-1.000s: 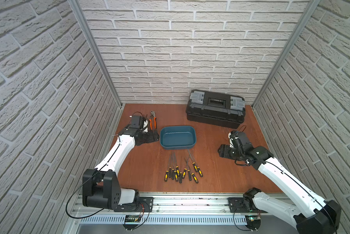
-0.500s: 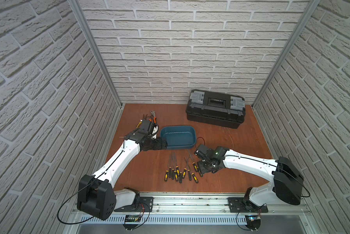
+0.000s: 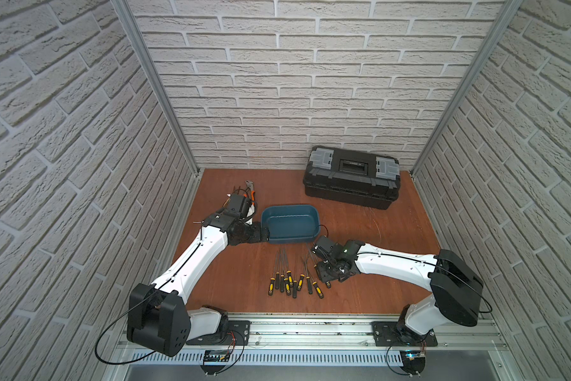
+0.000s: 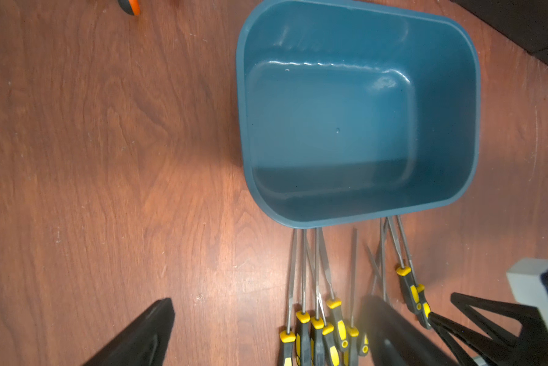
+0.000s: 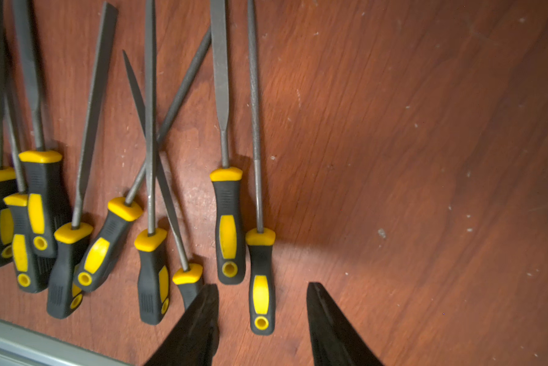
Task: Put the file tool into the storage box
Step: Pick up the file tool from the center of the board.
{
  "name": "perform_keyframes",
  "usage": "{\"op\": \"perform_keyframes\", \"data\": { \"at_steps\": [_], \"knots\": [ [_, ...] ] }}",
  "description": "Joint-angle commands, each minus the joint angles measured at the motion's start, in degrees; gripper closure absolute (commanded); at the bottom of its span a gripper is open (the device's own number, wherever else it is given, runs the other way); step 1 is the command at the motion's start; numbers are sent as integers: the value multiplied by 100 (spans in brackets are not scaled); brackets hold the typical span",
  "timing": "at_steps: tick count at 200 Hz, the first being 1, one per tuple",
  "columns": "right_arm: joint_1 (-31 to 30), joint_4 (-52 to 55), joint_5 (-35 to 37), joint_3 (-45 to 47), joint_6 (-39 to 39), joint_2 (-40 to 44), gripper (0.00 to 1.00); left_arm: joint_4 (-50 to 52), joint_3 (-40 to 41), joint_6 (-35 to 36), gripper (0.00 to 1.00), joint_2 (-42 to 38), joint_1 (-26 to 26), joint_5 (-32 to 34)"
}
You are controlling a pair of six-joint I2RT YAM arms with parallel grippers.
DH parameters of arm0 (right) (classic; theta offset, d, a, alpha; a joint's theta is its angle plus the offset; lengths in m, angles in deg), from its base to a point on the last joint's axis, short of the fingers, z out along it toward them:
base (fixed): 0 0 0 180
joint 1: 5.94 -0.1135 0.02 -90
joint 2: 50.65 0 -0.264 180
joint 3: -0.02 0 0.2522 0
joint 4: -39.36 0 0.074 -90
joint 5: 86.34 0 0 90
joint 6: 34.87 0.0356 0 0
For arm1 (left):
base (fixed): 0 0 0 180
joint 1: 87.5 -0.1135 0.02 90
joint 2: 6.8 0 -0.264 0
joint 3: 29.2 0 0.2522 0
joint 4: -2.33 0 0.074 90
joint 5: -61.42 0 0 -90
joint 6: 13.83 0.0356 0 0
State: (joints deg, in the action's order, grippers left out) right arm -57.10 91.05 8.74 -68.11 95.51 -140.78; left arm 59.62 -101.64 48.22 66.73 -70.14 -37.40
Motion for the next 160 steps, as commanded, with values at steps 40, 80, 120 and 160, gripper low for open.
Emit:
{"op": "perform_keyframes", "data": {
  "at_steps": [40, 80, 120, 160],
  "knots": [
    [-131, -127, 129, 395, 179, -57, 52, -17, -318, -40, 2, 198, -46, -34],
    [-147, -246, 142, 464, 210, -234, 53, -46, -411, -62, 2, 353, -49, -79],
    [-190, -223, 307, 421, 277, -397, 62, 30, -539, -62, 2, 407, -49, -5],
    [-219, -131, 527, 610, 314, -170, 74, 154, -661, -10, 2, 388, -49, 113]
  ]
}}
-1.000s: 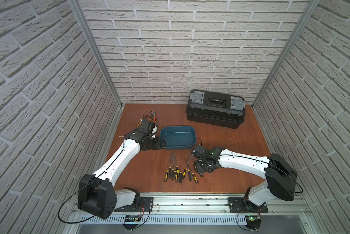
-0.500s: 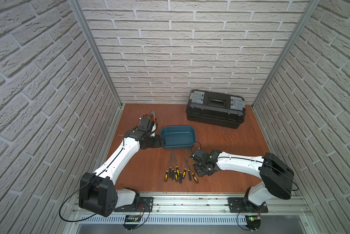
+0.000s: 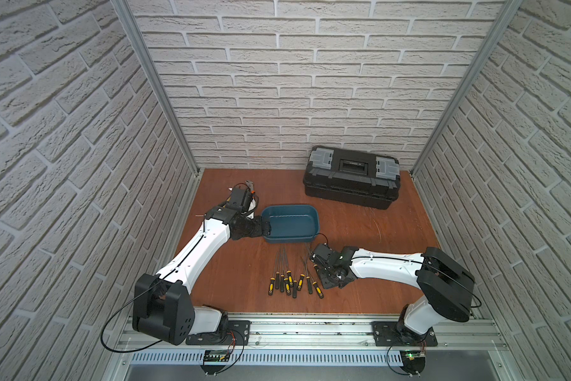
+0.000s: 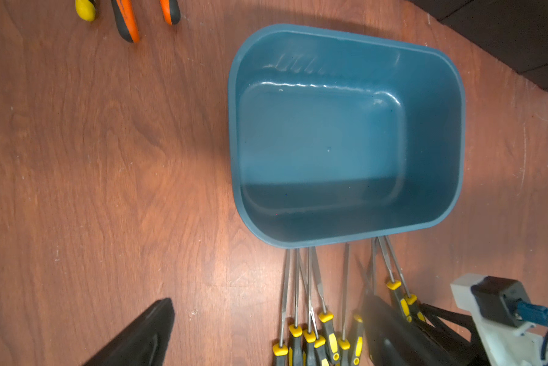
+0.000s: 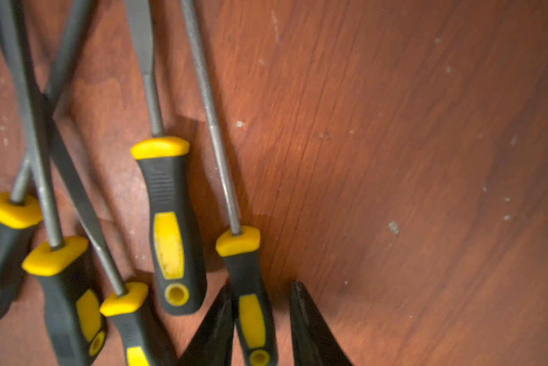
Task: Put the file tool into the storage box
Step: Pick up the file tool from the center of the board.
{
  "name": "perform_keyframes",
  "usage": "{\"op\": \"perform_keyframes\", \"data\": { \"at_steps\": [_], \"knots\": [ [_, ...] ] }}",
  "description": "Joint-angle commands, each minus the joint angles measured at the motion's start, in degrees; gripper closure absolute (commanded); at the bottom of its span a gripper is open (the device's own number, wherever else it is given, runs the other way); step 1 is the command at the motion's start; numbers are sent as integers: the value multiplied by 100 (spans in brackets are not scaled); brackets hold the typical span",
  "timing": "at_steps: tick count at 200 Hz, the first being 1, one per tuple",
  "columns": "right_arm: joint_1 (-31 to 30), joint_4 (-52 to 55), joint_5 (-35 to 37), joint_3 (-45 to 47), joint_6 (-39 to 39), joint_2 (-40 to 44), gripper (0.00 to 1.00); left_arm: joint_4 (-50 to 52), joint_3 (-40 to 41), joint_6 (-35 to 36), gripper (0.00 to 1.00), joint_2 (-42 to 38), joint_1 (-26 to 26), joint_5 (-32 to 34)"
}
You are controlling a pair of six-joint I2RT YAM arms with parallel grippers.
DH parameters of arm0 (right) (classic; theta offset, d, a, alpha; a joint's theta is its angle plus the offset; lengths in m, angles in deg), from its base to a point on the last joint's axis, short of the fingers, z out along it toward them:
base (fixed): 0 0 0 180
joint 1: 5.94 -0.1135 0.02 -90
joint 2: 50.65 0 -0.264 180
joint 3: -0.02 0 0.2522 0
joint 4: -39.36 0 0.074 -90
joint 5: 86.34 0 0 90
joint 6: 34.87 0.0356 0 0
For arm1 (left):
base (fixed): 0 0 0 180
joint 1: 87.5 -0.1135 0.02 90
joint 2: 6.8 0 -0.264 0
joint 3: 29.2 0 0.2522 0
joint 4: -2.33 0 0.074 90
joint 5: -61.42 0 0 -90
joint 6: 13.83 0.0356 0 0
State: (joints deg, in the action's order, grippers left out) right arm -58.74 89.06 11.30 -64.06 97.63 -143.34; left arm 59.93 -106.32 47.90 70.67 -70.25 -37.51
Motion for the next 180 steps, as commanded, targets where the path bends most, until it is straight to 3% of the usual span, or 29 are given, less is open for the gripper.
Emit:
{"op": "perform_keyframes", "data": {
  "at_steps": [1, 62, 114, 180],
  "knots": [
    [-55, 69, 277, 211, 106, 93, 74, 125, -199, 23, 2, -5, -38, 126],
    [-47, 555, 765, 251, 187, 541, 89, 204, -609, 7, 2, -13, -38, 346],
    [31, 1173, 1282, 73, 214, 1120, 91, 154, -840, -254, 2, -100, -211, 377],
    [556, 1427, 1388, -593, -938, 1754, 90, 195, -768, -282, 2, -253, -600, 207]
  ]
}}
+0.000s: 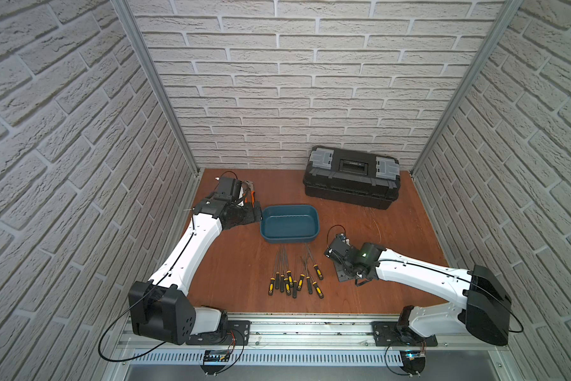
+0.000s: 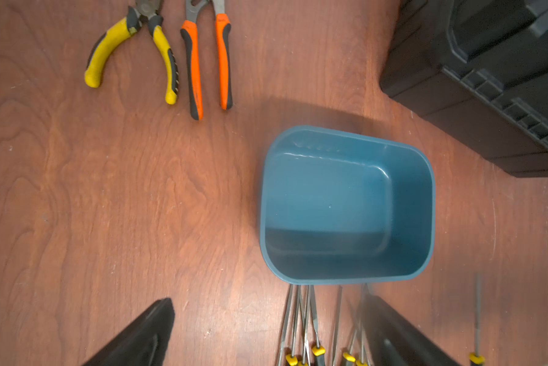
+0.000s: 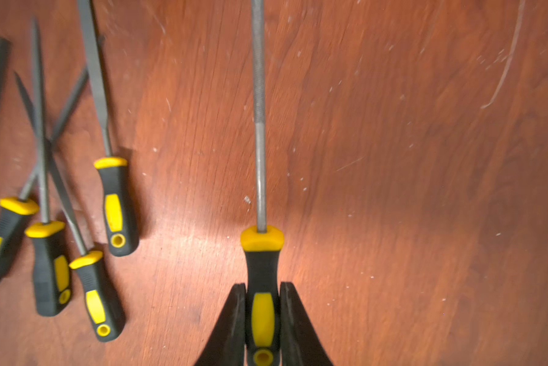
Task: Put the file tool into the storage box
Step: Pick up the file tool from the center of the board, then place the file tool in the storage box.
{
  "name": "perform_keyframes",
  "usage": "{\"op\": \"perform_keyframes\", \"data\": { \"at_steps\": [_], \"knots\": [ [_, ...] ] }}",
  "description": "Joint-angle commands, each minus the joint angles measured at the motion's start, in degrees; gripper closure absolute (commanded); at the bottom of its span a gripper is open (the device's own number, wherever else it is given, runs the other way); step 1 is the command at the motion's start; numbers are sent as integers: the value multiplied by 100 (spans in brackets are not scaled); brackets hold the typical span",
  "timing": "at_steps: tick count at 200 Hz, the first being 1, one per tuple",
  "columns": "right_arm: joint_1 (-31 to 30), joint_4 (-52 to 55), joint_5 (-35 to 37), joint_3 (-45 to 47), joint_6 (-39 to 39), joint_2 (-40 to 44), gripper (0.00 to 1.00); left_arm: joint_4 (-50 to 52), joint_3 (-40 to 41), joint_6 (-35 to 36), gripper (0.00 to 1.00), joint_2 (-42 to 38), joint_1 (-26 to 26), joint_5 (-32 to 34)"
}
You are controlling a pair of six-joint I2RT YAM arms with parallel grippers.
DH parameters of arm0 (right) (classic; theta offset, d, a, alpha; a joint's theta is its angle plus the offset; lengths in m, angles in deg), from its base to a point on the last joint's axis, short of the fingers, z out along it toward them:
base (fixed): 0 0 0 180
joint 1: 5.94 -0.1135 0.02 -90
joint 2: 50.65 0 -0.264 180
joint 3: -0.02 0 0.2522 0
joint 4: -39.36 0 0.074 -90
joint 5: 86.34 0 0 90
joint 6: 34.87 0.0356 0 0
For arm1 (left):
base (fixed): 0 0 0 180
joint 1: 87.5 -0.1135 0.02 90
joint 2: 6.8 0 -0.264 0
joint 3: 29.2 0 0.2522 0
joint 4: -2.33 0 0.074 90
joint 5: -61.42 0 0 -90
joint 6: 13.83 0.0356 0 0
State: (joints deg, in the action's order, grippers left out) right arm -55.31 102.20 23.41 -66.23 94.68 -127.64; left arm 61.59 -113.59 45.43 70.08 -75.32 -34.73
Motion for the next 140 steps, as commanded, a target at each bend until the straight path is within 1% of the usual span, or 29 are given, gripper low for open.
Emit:
{"op": "perform_keyframes", "data": {
  "at_steps": [1, 26, 42, 64, 76, 97, 119, 140],
  "knots": [
    [223, 116, 169, -403, -664, 189, 90, 29, -40, -36, 2, -192, -93, -75],
    [505, -50, -184, -903, -1537, 86, 90, -8, 1, -55, 2, -235, -195, -146],
    [631, -120, -406, -1340, -2163, -169, 89, 12, 9, -77, 2, -260, -293, -210],
    [748, -91, -729, -2158, -3053, -759, 89, 29, 64, -90, 2, -335, -461, -323],
    [799, -55, -1017, -2648, -3496, -1137, 87, 27, 120, -77, 2, -396, -566, -379],
    [799, 29, -1353, -3472, -4241, -1832, 87, 105, 188, -27, 2, -462, -779, -453],
    [805, 181, -1391, -4241, -4872, -2556, 87, 237, 184, 49, 2, -517, -948, -508],
    [805, 179, -1275, -4708, -5376, -3092, 88, 314, 184, 86, 2, -572, -998, -517]
  ]
}}
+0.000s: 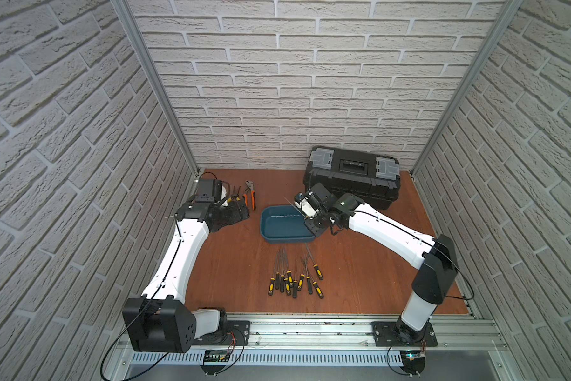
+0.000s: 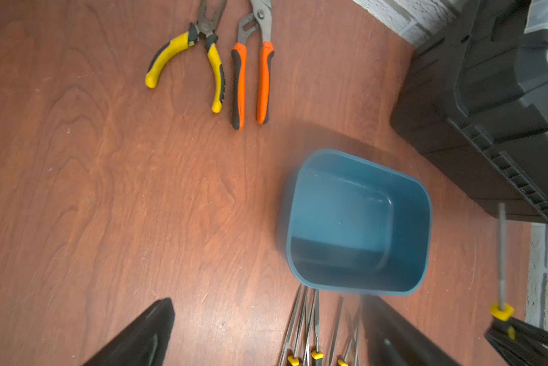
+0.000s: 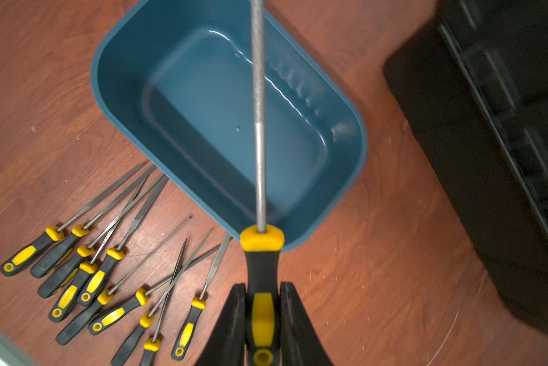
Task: Put the file tool into the storage box
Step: Place the file tool in the storage box.
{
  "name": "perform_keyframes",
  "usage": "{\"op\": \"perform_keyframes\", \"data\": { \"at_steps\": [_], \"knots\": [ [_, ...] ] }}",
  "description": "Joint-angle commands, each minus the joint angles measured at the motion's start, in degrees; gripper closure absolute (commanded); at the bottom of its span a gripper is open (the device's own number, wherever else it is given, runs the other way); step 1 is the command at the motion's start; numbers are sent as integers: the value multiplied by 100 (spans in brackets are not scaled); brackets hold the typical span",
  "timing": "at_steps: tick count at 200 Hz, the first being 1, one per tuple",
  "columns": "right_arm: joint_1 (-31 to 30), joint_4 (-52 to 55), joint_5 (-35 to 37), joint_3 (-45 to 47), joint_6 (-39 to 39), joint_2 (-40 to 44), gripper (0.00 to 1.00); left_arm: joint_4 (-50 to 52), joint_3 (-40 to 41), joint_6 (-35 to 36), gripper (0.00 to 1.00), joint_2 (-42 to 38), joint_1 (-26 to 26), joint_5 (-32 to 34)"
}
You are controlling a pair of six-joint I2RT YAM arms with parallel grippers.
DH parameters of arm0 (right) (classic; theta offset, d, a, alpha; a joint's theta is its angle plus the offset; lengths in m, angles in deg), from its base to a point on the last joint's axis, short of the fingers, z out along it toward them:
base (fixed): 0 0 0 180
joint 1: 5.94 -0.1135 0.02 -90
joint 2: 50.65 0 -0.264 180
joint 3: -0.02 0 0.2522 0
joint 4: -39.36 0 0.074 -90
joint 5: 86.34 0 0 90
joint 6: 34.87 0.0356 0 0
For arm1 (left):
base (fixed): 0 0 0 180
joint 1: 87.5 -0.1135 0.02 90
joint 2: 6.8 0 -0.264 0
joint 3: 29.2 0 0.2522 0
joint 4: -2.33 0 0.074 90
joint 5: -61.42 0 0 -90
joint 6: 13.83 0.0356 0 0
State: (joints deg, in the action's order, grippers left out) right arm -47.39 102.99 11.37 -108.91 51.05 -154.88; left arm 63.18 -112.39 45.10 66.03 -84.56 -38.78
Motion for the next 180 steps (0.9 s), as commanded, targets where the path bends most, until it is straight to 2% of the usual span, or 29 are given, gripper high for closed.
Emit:
{"op": "perform_keyframes", "data": {
  "at_steps": [1, 32, 75, 180],
  "knots": [
    [14, 93, -69, -453, -1033, -392, 88, 157, 62, 119, 2, -170, -74, -113],
    [14, -135, 41, -702, -1606, -871, 89, 213, 57, 98, 2, -149, -83, -118],
    [14, -446, -42, -557, -2069, -1441, 90, 344, -95, 103, 2, 0, -82, -155],
    [-131, -481, 275, -215, -2440, -1563, 89, 231, -90, 75, 2, 352, -12, -204]
  ]
}}
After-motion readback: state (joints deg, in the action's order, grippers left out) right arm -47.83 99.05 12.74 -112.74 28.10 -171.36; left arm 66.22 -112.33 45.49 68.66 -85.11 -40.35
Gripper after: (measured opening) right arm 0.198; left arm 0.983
